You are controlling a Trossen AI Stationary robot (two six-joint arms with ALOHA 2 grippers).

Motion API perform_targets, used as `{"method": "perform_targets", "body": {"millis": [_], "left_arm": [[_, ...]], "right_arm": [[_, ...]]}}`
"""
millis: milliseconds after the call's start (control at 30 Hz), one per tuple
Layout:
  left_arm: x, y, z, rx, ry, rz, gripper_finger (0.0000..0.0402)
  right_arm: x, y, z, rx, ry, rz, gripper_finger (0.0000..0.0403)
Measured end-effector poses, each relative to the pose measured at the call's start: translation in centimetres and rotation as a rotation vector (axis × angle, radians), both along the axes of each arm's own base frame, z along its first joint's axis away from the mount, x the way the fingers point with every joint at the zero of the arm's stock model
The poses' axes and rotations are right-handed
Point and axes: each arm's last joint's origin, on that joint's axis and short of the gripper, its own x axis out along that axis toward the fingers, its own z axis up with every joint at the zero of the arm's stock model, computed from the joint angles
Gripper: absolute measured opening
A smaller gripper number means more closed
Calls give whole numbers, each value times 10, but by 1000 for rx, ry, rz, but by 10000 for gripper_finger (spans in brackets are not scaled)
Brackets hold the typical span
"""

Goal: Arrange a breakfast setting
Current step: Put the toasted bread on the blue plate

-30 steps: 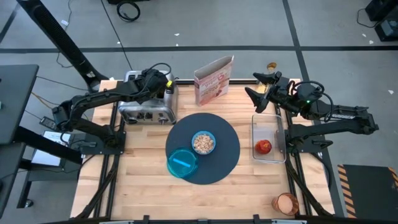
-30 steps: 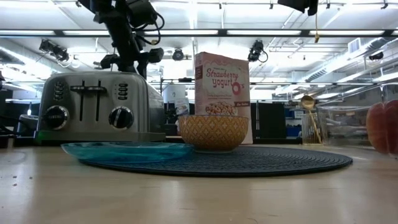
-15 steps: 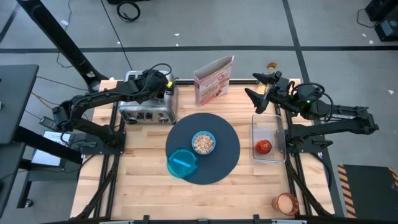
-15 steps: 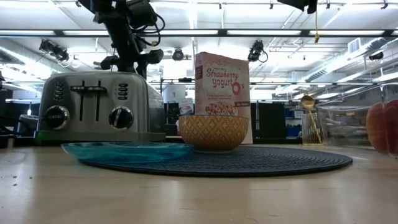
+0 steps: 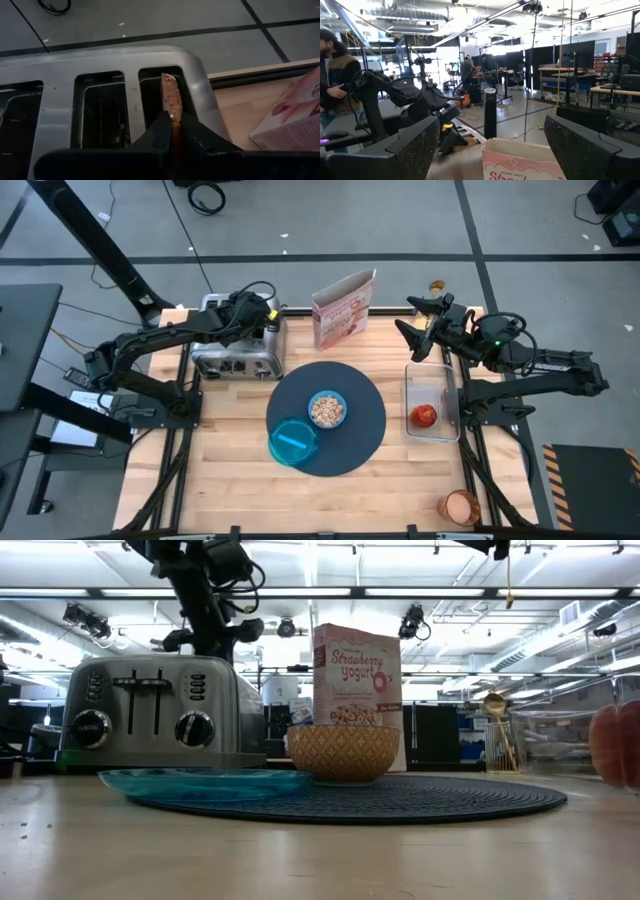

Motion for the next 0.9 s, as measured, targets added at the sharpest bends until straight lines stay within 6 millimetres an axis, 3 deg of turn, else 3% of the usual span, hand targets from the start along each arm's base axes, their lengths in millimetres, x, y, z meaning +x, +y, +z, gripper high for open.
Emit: {"method": "perform_targets", "body": {"millis": [233,567,900], "left_arm": [[1,1,12,40,-10,3,23],[-2,0,81,87,-3,-15,21],[-10,-20,152,97,-81,-172,21]], "right_arm": [[0,2,0,-2,-1,17,361],[2,9,1,-7,-8,85,361],[1,11,4,-38,-33,87,361]]}}
